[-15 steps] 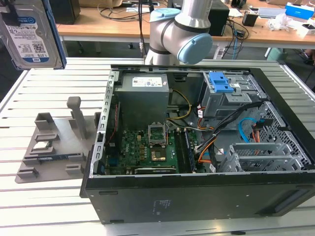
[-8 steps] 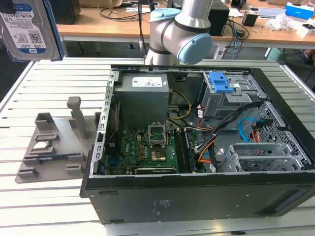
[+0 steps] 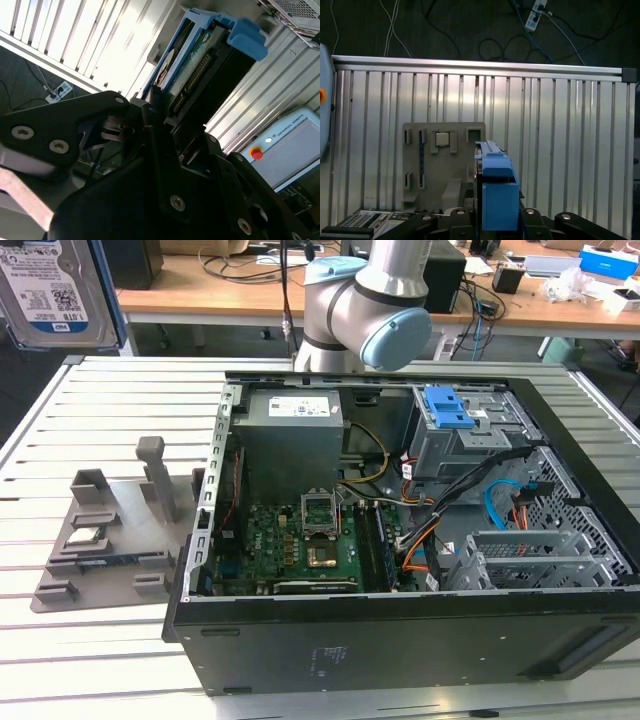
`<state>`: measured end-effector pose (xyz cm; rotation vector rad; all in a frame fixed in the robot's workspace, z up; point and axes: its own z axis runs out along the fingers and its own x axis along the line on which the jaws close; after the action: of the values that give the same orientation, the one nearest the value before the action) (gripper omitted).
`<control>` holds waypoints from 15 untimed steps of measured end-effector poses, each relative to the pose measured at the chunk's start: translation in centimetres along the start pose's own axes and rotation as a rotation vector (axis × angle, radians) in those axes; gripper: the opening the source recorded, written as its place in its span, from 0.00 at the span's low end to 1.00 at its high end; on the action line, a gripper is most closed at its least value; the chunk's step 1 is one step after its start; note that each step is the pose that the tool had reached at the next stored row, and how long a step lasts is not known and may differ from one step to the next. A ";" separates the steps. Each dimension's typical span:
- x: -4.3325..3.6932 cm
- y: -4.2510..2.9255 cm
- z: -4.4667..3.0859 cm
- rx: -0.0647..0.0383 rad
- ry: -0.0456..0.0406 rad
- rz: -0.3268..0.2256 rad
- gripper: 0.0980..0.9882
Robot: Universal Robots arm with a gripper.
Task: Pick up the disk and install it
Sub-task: 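Pick up the disk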
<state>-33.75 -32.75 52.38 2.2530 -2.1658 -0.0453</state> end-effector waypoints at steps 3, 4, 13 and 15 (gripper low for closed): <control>-0.04 -0.03 -0.95 -0.001 0.0000 0.000 0.30; -0.05 -0.03 -1.20 -0.001 0.0000 0.000 0.30; -0.06 -0.26 -1.70 -0.001 -0.0001 0.000 0.30; -0.04 -0.82 -1.72 -0.001 0.0000 0.000 0.30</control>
<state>-32.88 -32.69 54.08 2.2522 -2.1651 -0.0468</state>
